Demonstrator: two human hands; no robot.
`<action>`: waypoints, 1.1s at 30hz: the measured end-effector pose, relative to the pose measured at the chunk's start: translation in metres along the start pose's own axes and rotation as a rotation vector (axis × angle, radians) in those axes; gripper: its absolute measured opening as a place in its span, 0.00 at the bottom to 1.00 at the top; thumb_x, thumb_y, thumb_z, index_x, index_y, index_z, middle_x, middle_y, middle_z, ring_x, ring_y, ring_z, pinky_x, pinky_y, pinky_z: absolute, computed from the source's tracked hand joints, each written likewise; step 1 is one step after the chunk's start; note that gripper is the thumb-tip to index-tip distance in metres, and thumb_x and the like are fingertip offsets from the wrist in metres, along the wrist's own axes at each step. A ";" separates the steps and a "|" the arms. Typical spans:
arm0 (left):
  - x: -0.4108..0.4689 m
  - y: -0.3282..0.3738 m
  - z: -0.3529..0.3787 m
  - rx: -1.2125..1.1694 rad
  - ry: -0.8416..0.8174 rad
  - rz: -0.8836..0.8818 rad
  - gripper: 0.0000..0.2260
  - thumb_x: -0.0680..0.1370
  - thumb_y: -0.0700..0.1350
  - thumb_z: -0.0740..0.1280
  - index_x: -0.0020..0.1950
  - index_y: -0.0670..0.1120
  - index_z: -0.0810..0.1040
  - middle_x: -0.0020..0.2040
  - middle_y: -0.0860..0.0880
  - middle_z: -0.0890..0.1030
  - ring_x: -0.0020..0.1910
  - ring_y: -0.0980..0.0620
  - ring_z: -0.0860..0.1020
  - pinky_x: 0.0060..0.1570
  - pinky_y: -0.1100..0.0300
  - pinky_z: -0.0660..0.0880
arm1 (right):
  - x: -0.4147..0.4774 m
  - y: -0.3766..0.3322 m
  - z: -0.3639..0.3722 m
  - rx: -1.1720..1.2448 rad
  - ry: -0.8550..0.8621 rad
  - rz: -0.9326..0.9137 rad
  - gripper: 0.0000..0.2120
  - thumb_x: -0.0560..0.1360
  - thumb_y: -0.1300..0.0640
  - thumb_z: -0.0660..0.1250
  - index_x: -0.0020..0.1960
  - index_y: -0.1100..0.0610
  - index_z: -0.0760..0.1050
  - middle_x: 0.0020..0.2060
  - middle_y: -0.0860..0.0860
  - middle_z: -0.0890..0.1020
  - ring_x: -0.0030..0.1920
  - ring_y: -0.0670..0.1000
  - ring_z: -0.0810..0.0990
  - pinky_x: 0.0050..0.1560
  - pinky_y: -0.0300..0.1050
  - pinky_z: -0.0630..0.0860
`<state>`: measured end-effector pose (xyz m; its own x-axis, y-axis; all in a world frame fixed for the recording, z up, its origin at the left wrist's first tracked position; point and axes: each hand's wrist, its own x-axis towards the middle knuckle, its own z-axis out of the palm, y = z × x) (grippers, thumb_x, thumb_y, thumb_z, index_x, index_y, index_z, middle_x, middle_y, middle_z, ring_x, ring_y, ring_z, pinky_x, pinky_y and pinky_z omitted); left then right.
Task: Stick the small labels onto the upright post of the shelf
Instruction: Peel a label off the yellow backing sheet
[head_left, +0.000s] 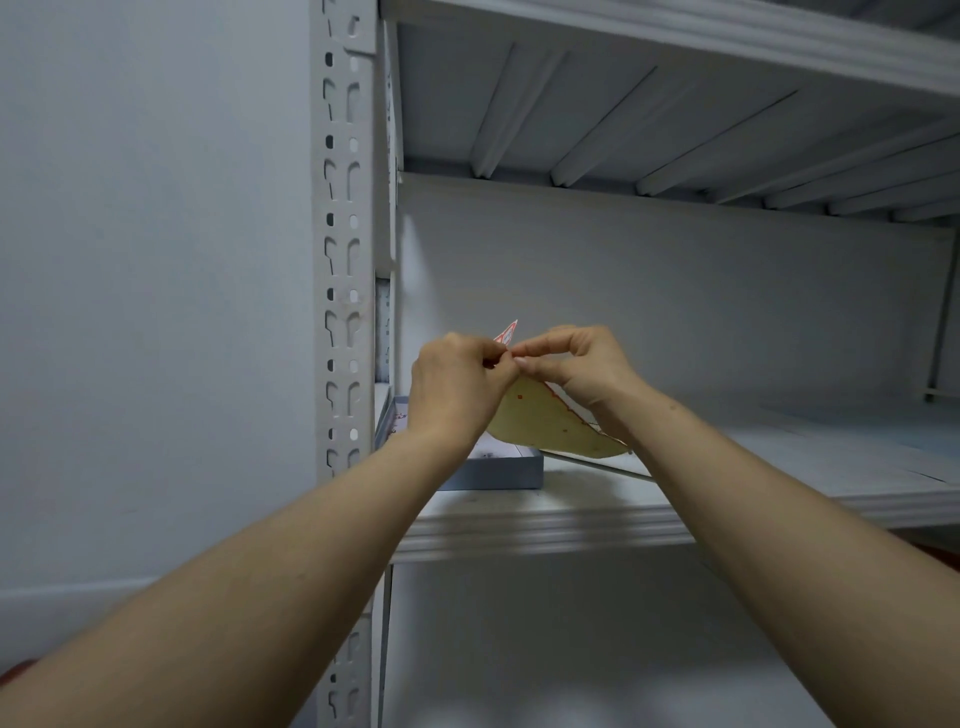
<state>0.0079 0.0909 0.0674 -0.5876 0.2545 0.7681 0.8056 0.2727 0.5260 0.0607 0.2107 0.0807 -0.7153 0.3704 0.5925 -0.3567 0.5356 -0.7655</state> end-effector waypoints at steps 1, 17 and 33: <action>0.000 0.000 0.001 0.010 0.006 0.001 0.09 0.75 0.47 0.68 0.51 0.47 0.85 0.45 0.44 0.85 0.46 0.45 0.81 0.46 0.54 0.76 | 0.001 0.000 0.001 -0.022 0.007 -0.022 0.10 0.68 0.66 0.73 0.48 0.57 0.82 0.41 0.52 0.77 0.41 0.43 0.77 0.42 0.29 0.73; 0.002 -0.001 0.003 -0.081 0.024 -0.073 0.09 0.73 0.48 0.69 0.50 0.46 0.85 0.46 0.47 0.85 0.48 0.48 0.81 0.51 0.54 0.77 | 0.002 0.002 0.004 0.088 -0.009 0.076 0.03 0.71 0.66 0.71 0.39 0.59 0.80 0.26 0.45 0.81 0.28 0.38 0.79 0.33 0.29 0.75; 0.001 0.001 0.004 -0.146 0.041 -0.115 0.08 0.73 0.46 0.69 0.48 0.46 0.85 0.45 0.48 0.85 0.47 0.49 0.81 0.51 0.53 0.77 | 0.003 0.005 0.002 0.084 -0.002 0.111 0.08 0.71 0.62 0.71 0.35 0.53 0.80 0.29 0.47 0.82 0.33 0.47 0.80 0.42 0.42 0.78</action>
<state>0.0076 0.0957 0.0674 -0.6754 0.1909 0.7123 0.7373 0.1592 0.6565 0.0560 0.2130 0.0785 -0.7544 0.4220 0.5027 -0.3245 0.4260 -0.8445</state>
